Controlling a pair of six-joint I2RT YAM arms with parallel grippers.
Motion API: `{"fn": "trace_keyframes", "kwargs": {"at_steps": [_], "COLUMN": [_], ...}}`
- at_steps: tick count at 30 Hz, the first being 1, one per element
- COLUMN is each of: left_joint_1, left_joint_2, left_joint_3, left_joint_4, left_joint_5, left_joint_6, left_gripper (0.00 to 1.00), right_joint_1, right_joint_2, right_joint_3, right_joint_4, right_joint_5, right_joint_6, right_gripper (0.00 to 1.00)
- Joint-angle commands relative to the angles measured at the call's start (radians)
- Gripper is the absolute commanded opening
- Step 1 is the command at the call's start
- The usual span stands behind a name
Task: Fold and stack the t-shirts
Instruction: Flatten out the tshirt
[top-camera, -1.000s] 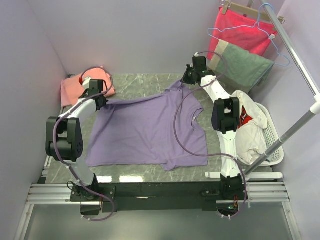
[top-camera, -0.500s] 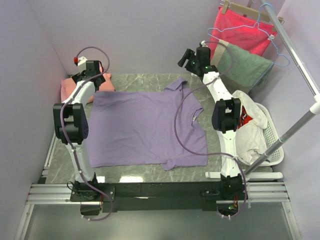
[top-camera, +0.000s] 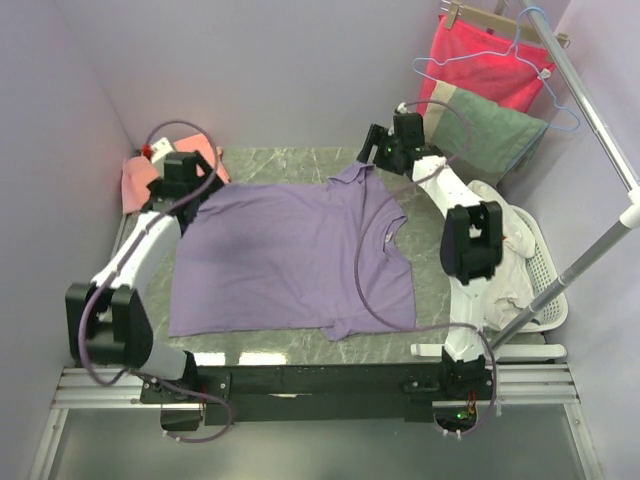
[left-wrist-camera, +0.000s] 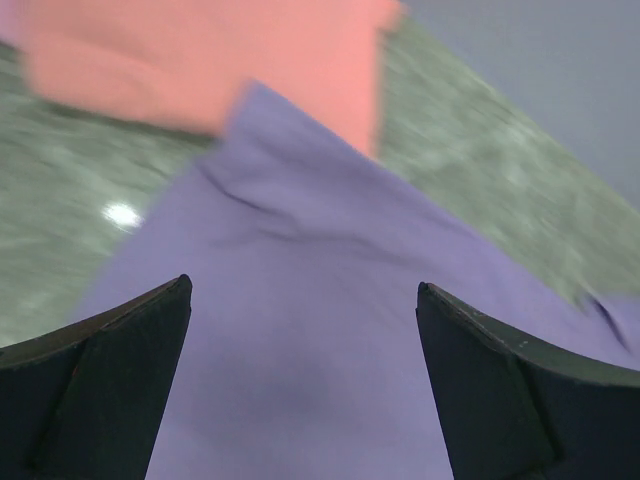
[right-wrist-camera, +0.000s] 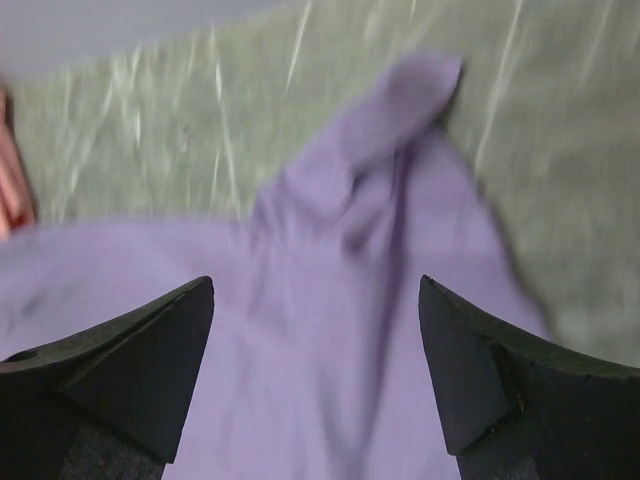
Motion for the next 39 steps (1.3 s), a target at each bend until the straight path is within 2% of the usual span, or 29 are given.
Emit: {"fn": "trace_keyframes", "kwargs": {"at_steps": [1,5,8,15,21,25,32,39], "left_joint_1": [-0.109,-0.131,-0.132,-0.131,-0.131,-0.131,-0.131,-0.330], "left_joint_2": [-0.106,-0.197,-0.222,-0.196,-0.153,-0.134,-0.280,-0.413], "left_joint_3": [-0.151,-0.347,-0.424,-0.449,-0.469,-0.509,-0.650,-0.690], "left_joint_4": [0.028,0.020,-0.006,-0.112,-0.202,-0.246,-0.287,-0.440], "left_joint_5": [0.137,0.148,0.142,0.103,0.034,0.039,0.122,0.059], "left_joint_6": [-0.097,-0.107,-0.120,-0.176,-0.218,-0.264,-0.365,-0.589], "left_gripper": [0.99,0.99,0.99,0.99,0.99,0.99,0.99,0.99], "right_joint_1": [0.049,0.089,0.142,0.268,0.298,0.328,0.422,0.555], "right_joint_2": [-0.319,-0.481,-0.556,-0.633,-0.639,-0.671,-0.817,-1.013], "right_joint_3": [-0.287,-0.539,-0.716,-0.992,-1.109,-1.189,-1.374,-1.465], "right_joint_4": [-0.023,-0.052,-0.046,-0.022,-0.026,-0.058,-0.123,-0.273], "right_joint_5": [-0.013,-0.020,-0.042,-0.010,0.036,0.088,0.138,0.174], "right_joint_6": [-0.053,-0.047,-0.044,0.016,0.106,0.184,0.345,0.499], "right_gripper": [0.89,0.89,0.88,0.86,0.85,0.86,0.87,0.88]}}
